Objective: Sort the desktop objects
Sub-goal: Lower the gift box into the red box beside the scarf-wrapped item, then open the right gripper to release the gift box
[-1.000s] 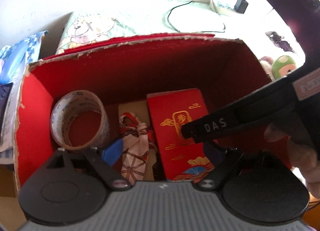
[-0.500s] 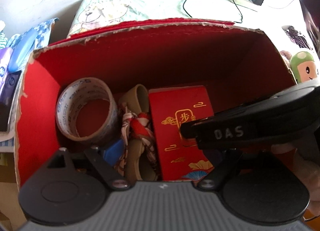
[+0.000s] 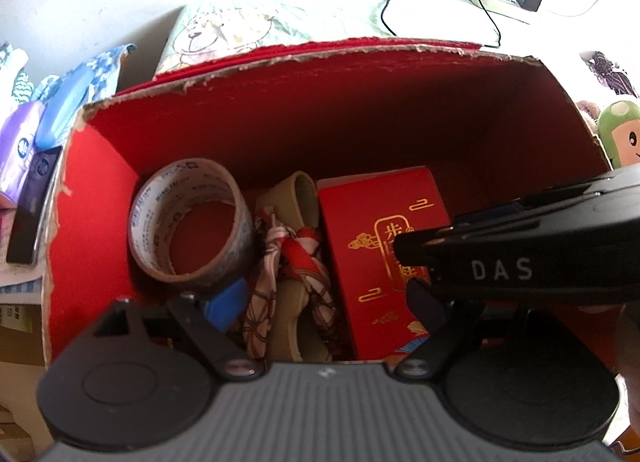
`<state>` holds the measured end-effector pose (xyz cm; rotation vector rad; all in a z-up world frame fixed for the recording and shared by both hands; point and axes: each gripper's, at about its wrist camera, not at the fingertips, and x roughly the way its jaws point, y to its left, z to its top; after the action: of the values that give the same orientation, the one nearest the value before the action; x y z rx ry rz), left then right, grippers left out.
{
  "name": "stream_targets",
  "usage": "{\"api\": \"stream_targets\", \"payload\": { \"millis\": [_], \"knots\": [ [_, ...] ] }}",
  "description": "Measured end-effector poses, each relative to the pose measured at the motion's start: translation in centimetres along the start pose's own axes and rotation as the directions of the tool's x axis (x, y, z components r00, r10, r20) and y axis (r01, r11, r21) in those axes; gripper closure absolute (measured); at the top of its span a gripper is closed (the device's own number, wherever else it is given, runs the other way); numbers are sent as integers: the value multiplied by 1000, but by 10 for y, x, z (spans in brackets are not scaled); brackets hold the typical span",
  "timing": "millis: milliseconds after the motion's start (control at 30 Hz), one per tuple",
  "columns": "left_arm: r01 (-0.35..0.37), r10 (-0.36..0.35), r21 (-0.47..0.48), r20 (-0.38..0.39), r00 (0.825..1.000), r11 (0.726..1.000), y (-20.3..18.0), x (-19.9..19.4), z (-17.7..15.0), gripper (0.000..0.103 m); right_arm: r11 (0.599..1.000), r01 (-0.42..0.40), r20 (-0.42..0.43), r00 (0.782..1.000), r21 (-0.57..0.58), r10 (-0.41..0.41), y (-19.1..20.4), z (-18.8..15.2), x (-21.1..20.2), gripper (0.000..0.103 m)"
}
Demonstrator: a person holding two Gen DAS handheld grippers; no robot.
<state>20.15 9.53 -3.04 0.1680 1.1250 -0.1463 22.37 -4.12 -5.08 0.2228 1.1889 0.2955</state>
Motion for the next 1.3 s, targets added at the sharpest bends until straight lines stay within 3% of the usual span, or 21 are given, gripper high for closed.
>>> {"api": "stream_targets", "payload": {
  "millis": [900, 1300],
  "knots": [
    [-87, 86, 32, 26, 996, 996, -11, 0, -2, 13, 999, 38, 133, 990, -9, -36, 3, -24, -22, 62],
    [-157, 153, 35, 98, 983, 987, -15, -21, -8, 9, 998, 61, 202, 977, 16, -63, 3, -34, -41, 65]
  ]
}}
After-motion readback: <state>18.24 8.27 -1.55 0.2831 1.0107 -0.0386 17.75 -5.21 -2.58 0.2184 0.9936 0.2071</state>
